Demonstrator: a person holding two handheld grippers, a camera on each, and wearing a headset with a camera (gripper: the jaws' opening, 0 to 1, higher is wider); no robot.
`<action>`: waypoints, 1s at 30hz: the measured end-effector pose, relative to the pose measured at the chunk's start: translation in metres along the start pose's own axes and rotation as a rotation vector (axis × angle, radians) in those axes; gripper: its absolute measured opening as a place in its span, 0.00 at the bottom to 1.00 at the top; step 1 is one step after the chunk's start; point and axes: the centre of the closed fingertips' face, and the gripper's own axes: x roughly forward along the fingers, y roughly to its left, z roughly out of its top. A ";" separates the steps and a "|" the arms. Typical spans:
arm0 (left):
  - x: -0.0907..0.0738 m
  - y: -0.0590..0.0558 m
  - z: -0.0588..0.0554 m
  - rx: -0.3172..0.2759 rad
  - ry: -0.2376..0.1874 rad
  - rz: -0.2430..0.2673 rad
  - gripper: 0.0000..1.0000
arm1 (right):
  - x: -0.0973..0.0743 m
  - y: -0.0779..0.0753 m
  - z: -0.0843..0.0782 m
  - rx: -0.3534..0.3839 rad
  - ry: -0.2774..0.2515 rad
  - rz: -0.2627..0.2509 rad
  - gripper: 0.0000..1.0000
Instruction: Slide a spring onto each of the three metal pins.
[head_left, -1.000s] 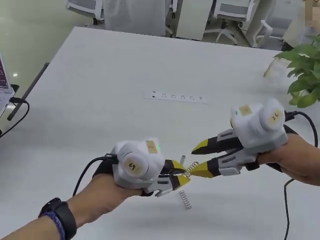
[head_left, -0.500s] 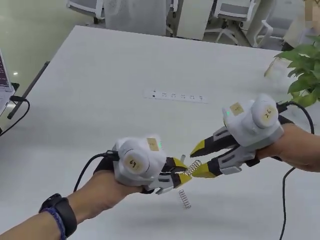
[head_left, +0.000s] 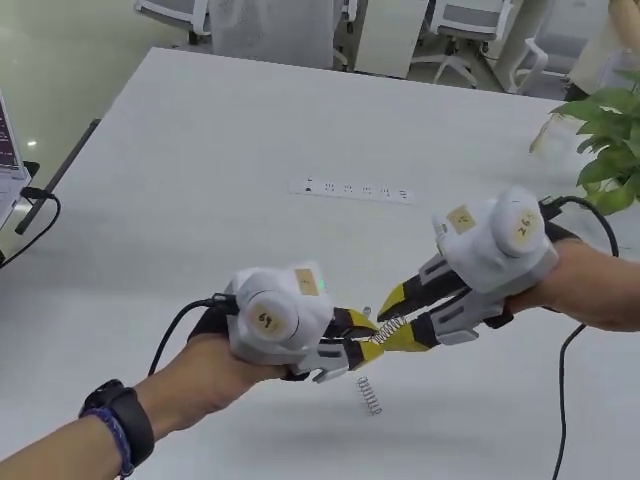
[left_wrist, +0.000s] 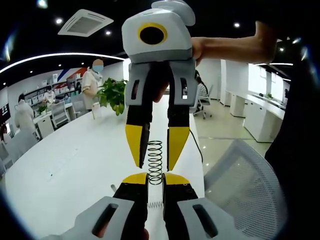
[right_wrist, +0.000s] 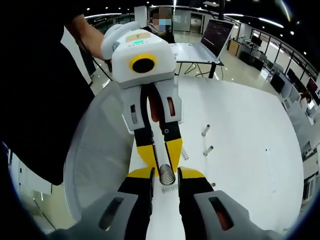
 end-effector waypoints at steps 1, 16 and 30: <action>0.000 0.000 0.000 0.001 -0.001 0.000 0.02 | 0.001 0.000 0.000 -0.006 0.006 0.003 0.16; 0.002 -0.005 0.000 0.025 0.012 -0.027 0.02 | 0.003 0.006 -0.006 -0.115 0.109 0.065 0.12; 0.003 -0.005 -0.006 0.021 0.019 -0.028 0.03 | 0.009 0.005 -0.008 -0.103 0.119 0.063 0.08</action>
